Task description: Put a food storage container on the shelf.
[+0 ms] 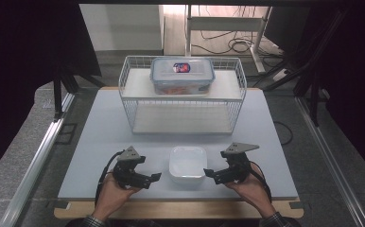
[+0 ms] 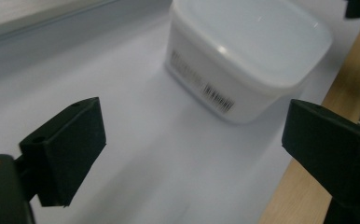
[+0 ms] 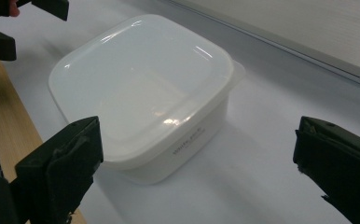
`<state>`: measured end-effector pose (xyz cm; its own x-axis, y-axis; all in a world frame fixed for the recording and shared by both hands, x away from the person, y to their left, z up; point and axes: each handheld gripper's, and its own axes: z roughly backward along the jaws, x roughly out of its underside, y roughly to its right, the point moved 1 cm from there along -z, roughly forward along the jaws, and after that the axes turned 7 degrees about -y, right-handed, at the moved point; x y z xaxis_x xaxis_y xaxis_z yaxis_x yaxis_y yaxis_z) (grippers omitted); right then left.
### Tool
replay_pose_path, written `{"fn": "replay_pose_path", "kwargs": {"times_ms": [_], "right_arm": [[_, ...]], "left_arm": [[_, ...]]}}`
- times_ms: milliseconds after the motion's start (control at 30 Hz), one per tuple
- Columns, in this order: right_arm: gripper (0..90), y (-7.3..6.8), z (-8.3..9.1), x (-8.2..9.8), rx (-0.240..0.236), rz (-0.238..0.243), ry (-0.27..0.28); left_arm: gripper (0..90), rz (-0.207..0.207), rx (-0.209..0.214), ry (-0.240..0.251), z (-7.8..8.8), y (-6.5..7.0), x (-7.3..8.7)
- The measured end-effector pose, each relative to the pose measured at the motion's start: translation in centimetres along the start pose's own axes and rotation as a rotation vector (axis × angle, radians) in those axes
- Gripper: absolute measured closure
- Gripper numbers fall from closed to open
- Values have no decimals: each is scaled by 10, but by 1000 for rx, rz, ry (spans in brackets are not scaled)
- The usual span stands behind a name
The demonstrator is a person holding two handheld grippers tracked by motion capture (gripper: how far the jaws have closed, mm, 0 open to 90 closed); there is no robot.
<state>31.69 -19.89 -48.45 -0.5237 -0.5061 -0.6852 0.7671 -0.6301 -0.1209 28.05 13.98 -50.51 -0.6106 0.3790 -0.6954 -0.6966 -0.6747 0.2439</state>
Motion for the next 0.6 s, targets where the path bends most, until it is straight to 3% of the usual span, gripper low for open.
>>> {"fn": "replay_pose_path", "kwargs": {"times_ms": [200, 367, 533, 600], "right_arm": [[121, -6, -5, -11, -27, 26, -27], [203, -6, -10, -23, -31, 25, -40], [223, -3, -18, -25, -24, 7, -59], [216, -2, -23, -20, -30, 0, -79]], "left_arm": [[156, -56, -5, -16, -11, 7, -24], [156, -105, 0, -60, -27, 9, -47], [161, -109, 19, -83, -41, 11, -48], [161, -87, 51, -80, -47, 7, -45]]}}
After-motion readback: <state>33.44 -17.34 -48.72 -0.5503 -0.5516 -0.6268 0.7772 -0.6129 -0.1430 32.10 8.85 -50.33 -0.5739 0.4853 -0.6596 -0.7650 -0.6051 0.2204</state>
